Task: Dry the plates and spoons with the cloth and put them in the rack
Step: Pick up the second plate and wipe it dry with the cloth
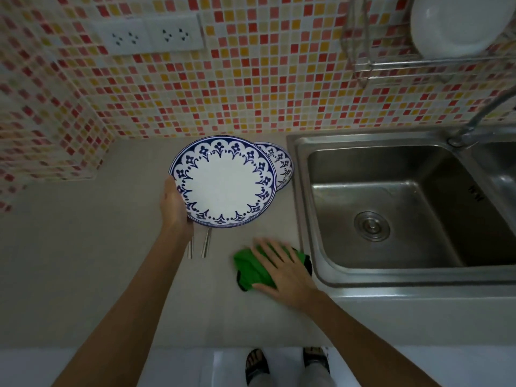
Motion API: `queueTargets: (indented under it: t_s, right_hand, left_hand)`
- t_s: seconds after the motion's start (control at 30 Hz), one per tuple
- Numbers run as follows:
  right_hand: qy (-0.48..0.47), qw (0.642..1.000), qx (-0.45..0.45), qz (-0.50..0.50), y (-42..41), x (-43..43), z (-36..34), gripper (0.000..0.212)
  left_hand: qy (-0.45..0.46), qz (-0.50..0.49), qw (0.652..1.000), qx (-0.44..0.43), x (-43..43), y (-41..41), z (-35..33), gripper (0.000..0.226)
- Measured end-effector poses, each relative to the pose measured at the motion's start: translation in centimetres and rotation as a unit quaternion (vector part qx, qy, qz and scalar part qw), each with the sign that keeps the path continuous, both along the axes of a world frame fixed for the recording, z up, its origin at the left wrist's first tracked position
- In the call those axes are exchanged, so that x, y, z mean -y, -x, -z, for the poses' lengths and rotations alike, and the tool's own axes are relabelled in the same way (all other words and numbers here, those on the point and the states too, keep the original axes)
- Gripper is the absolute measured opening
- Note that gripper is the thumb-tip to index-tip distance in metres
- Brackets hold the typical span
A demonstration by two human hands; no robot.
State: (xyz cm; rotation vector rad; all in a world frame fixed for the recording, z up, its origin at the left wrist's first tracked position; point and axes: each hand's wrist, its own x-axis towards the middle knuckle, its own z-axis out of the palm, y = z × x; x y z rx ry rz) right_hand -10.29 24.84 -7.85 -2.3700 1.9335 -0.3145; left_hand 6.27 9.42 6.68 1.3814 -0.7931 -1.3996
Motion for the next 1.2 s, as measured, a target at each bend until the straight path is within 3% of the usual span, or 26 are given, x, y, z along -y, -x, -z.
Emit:
queueTargets:
  t_s: [0.07,0.2,0.27,0.33,0.4,0.43,0.5,0.57,0.67,0.73,0.8,0.9,1.03,1.13,1.2]
  right_hand:
    - [0.061,0.998,-0.027,0.006,-0.3,0.3,1.2,0.057]
    - [0.118,0.980,0.113,0.112,-1.1,1.6,1.5,0.041]
    - [0.132,0.924,0.293,0.207,-1.4,2.2,0.1,0.036]
    - [0.154,0.824,0.464,0.287,-1.4,3.0,-3.1,0.032]
    - [0.215,0.760,0.527,0.315,-0.8,4.1,-7.5,0.029]
    - [0.249,0.753,0.526,0.306,-0.5,4.7,-9.6,0.030]
    - [0.283,0.782,0.496,0.249,-0.2,5.9,-13.6,0.039]
    - [0.297,0.838,0.419,0.184,-0.8,7.7,-16.3,0.046]
    - [0.238,0.934,0.245,0.106,-3.3,10.0,-17.5,0.058]
    - [0.187,0.974,0.098,0.084,-4.5,10.8,-16.0,0.062]
    - [0.181,0.979,0.028,0.088,-4.7,11.4,-14.8,0.062]
    - [0.190,0.975,0.016,0.114,-3.7,13.2,-16.4,0.064]
    - [0.189,0.966,-0.052,0.170,0.2,14.8,-18.0,0.063]
    - [0.142,0.966,-0.119,0.182,2.9,13.5,-17.4,0.063]
    - [0.067,0.977,-0.109,0.169,3.1,11.6,-16.6,0.062]
  left_hand:
    - [-0.002,0.001,1.000,0.000,0.0,-1.2,0.6,0.048]
    - [-0.008,0.005,1.000,0.000,0.0,-2.9,1.4,0.050]
    - [-0.015,0.011,1.000,-0.004,0.0,-3.2,1.3,0.051]
    - [-0.020,0.027,0.999,-0.012,0.1,-3.3,1.0,0.051]
    - [-0.014,0.048,0.999,-0.018,0.1,-3.2,0.5,0.047]
    - [-0.006,0.064,0.998,-0.022,0.0,-3.0,0.3,0.045]
    - [-0.002,0.093,0.995,-0.025,-0.5,-2.2,-0.1,0.042]
    - [-0.007,0.116,0.993,-0.036,-0.8,-1.0,-0.6,0.039]
    - [-0.010,0.149,0.988,-0.040,-0.8,0.7,-1.7,0.039]
    - [0.005,0.163,0.986,-0.020,-0.7,1.4,-2.5,0.037]
    - [0.027,0.171,0.985,-0.006,-0.6,1.8,-2.8,0.033]
    - [0.014,0.203,0.979,-0.007,-0.8,1.8,-2.5,0.047]
    - [0.008,0.187,0.982,0.012,-0.9,1.4,-3.2,0.044]
    - [0.030,0.161,0.986,-0.006,0.0,0.9,-4.5,0.037]
    - [0.039,0.139,0.990,0.004,0.7,0.7,-4.9,0.039]
